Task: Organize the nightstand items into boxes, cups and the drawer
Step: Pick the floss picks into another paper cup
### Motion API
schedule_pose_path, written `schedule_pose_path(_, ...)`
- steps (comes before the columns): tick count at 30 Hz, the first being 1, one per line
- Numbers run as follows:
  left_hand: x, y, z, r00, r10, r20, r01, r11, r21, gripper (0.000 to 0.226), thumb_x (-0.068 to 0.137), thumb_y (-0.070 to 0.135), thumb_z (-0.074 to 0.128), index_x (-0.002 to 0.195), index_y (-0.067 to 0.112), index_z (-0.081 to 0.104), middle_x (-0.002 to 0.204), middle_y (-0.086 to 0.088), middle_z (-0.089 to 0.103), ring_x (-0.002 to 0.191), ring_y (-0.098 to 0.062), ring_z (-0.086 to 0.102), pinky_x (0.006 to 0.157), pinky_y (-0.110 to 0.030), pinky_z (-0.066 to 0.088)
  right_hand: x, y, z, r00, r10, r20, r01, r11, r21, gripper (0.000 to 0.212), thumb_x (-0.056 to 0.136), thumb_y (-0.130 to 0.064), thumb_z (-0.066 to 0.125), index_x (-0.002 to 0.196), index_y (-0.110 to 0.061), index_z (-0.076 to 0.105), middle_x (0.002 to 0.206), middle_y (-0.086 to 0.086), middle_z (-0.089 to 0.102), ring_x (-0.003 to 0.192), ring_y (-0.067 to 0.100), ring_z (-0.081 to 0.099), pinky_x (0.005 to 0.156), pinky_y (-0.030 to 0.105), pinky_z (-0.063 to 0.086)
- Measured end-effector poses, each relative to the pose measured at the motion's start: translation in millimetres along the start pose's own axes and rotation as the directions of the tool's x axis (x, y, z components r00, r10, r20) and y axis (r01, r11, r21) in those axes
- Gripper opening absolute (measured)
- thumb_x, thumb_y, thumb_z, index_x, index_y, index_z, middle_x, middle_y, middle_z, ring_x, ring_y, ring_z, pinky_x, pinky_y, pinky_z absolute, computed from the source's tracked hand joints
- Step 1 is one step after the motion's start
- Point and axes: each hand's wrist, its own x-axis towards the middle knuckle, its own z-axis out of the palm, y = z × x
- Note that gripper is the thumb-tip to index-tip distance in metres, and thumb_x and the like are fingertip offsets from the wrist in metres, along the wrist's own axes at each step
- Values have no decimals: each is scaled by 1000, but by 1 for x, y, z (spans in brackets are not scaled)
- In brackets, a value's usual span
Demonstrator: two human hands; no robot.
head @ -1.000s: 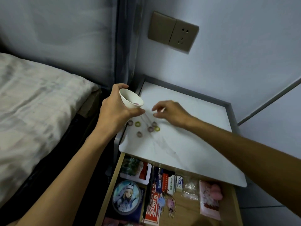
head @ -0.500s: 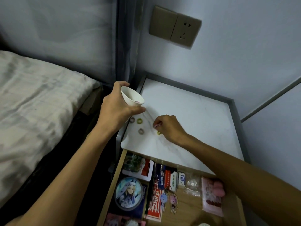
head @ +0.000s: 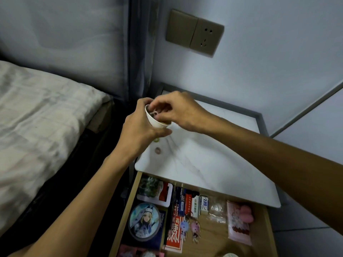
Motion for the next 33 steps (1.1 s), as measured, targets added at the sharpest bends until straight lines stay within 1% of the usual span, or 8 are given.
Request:
schedule_pose_path(4,-1,2,-4,999,-9,-35,7,998,-66,77,64,20,91,126,27,46,98,17,62,82,16,59,60,-4,45,0,-1,5,999,-6,-47,10,996,91,25,84,-7,72,108,-17,74,90,-10,72,83,-1,66,77,12,50)
schedule_pose_path(10,4,0,-20,992,-50,-120,40,996,-84,84,62,25,92,133,26,47,107,7,62,91,-3,60,63,-4,44,2,2,0,980,85,-180,-8,920,392,19,92,3,60,105,-4,71,95,6,73,91,21,70,86,32,57)
schedule_pose_path(15,8,-8,-33,974,-67,-218,51,996,-79,86,58,28,94,131,26,48,111,2,64,104,-19,62,91,-37,53,5,27,22,950,198,-243,-119,944,307,20,89,-2,64,99,-18,73,96,-1,71,84,16,65,80,27,55)
schedule_pose_path(19,9,-8,-36,967,-58,-246,42,997,-72,92,51,36,94,131,25,48,111,1,64,105,-21,61,93,-41,52,-6,53,63,978,210,21,-211,976,54,30,86,-21,74,115,-16,69,113,0,61,95,14,61,77,13,45)
schedule_pose_path(21,10,-8,-36,967,-64,-245,47,996,-75,89,55,32,95,131,25,48,112,2,63,106,-20,61,93,-39,52,-10,59,79,975,193,108,-207,969,135,33,85,-21,75,116,-13,68,107,-4,58,92,13,60,74,12,48)
schedule_pose_path(24,11,-9,-36,966,-62,-249,48,997,-61,87,58,30,94,132,24,48,112,3,63,106,-19,60,91,-34,51,-12,69,102,987,127,102,-139,983,120,31,81,-25,79,109,-19,68,107,-4,57,98,14,58,83,24,53)
schedule_pose_path(28,11,-8,-35,970,-66,-234,52,996,-67,84,60,28,93,132,25,48,109,5,62,105,-18,60,90,-30,51,-19,73,108,986,51,156,-54,998,15,34,80,-36,79,110,-24,66,112,-4,51,102,12,51,86,13,44)
schedule_pose_path(33,8,-7,-30,977,-63,-205,53,997,-54,84,62,27,92,133,24,47,108,5,59,102,-17,59,81,-21,49,-40,80,96,984,36,176,-52,995,88,22,82,-13,78,103,-13,71,108,-2,56,89,2,61,82,9,46)
